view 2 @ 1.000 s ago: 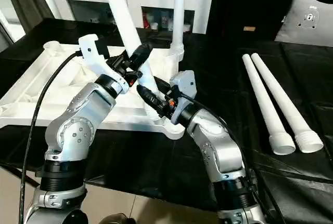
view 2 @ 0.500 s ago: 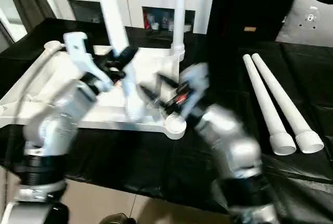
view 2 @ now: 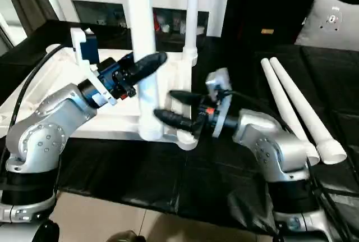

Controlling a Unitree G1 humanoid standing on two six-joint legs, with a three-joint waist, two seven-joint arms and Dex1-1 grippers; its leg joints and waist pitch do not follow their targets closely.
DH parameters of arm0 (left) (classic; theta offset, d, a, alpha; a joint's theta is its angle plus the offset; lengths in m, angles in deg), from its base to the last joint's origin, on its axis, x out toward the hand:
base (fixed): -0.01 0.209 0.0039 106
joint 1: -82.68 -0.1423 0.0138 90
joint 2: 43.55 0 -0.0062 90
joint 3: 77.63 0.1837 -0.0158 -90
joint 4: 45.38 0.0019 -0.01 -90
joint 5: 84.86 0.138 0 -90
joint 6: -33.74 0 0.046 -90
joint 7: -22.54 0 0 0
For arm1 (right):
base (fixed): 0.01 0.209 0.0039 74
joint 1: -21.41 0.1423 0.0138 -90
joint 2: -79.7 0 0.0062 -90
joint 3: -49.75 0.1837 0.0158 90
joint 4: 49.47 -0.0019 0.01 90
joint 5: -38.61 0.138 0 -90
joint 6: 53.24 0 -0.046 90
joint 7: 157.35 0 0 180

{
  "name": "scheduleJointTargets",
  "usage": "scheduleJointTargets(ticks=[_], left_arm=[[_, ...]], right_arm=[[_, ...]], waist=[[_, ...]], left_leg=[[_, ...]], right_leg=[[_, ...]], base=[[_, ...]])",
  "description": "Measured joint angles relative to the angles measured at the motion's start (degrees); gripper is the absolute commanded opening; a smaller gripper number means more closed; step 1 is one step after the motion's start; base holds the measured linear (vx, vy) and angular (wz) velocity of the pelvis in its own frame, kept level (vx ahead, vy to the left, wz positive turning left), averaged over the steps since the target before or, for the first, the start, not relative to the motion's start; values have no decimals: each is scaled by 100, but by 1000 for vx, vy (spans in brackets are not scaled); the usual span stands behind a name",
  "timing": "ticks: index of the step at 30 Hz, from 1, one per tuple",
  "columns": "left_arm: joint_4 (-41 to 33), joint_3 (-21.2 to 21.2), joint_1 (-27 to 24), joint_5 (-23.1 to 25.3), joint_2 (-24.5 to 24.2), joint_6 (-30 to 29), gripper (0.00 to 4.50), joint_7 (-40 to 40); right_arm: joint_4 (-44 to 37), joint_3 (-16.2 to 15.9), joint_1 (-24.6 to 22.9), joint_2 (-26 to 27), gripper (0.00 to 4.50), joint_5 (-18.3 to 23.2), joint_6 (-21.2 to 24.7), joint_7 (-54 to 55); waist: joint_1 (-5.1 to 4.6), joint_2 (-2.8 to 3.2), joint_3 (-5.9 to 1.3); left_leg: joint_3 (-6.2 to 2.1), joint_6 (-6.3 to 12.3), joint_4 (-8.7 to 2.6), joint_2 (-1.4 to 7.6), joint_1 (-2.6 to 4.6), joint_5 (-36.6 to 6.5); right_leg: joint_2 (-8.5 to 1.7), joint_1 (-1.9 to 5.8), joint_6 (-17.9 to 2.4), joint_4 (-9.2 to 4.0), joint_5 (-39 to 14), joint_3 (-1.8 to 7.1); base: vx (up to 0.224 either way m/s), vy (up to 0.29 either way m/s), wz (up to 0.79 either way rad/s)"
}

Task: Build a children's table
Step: Pick table leg

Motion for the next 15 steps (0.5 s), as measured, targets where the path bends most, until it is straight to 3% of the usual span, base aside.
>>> scheduleJointTargets(ticks=[8,13,14,15], left_arm=[[-165,408,-1,56,-54,110,185,-322],[-167,681,-10,264,-239,136,185,-538],[-167,739,-16,291,-245,146,185,-559],[-167,789,-20,339,-246,182,185,-595]], right_arm=[[17,-229,145,-13,435,92,71,-298],[179,-378,198,-13,435,-123,-75,-300],[209,-393,205,-13,407,-134,-92,-301],[246,-415,220,-15,407,-148,-99,-302]], waist=[[5,-29,2],[0,-34,2],[0,-35,2],[1,-35,2]], left_leg=[[4,1,1,1,0,1],[5,1,1,2,1,2],[5,1,1,2,1,2],[6,1,1,2,1,2]], right_leg=[[-2,0,0,1,0,0],[-2,0,0,3,0,1],[-2,0,0,4,0,1],[-2,0,0,4,0,1]], base=[[0,0,0],[0,0,0],[0,0,0],[0,0,0]])
